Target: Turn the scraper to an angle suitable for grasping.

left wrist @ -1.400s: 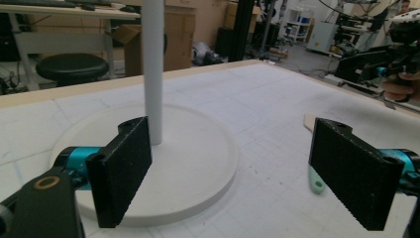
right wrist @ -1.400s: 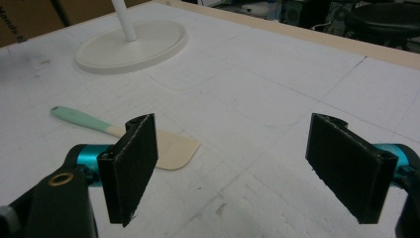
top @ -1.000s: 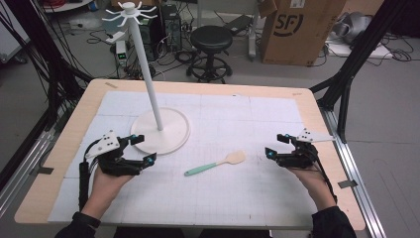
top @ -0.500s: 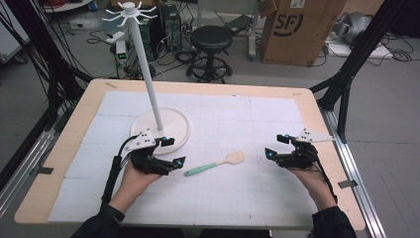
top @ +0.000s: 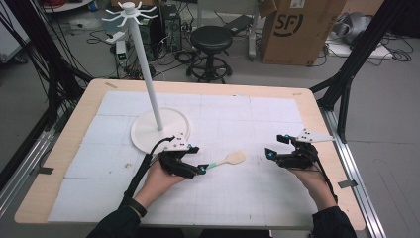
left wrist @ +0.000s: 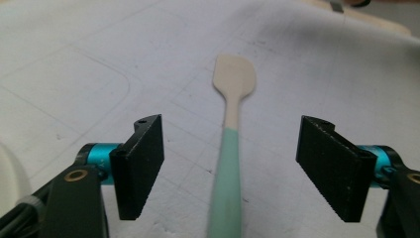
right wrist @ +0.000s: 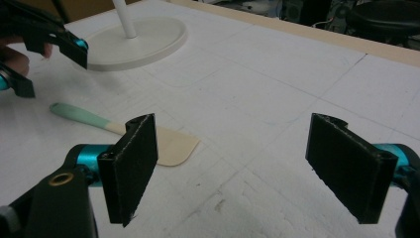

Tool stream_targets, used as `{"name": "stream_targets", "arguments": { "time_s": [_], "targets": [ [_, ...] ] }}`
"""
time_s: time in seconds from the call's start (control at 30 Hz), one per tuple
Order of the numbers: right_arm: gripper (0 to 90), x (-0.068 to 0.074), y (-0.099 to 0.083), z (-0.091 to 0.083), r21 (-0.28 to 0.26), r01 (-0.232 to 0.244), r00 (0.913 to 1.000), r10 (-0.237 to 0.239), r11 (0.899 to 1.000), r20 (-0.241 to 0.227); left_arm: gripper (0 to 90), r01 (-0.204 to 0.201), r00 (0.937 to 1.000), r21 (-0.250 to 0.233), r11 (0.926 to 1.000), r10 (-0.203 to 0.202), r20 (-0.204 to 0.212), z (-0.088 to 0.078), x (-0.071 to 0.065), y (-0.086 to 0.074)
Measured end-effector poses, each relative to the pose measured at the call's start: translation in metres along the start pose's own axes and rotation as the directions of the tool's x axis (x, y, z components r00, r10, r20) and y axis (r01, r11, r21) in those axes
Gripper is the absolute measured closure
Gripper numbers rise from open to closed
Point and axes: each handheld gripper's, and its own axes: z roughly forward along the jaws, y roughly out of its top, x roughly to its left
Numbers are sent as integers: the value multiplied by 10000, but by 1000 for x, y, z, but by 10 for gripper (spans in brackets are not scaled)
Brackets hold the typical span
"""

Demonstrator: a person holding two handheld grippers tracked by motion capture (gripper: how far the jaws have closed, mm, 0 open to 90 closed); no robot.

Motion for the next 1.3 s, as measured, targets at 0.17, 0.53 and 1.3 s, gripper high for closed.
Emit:
{"name": "stream_targets", "arguments": {
  "time_s": [0.17, 0.53, 1.3],
  "targets": [
    [195, 0, 0, 0, 15, -30, 10000, 30, 10000, -9, 374, -119, 9998, 480, 9988, 125, -134, 17, -5, 3],
    [196, 0, 0, 0, 23, -29, 10000, 30, 10000, -23, 541, -421, 9979, 1358, 9898, 484, -434, 47, -11, 13],
    [196, 0, -1, 0, 51, -58, 9999, 58, 10000, -90, 804, -1742, 9842, 2047, 9632, 1767, 65, 58, -17, 18]
  ]
}}
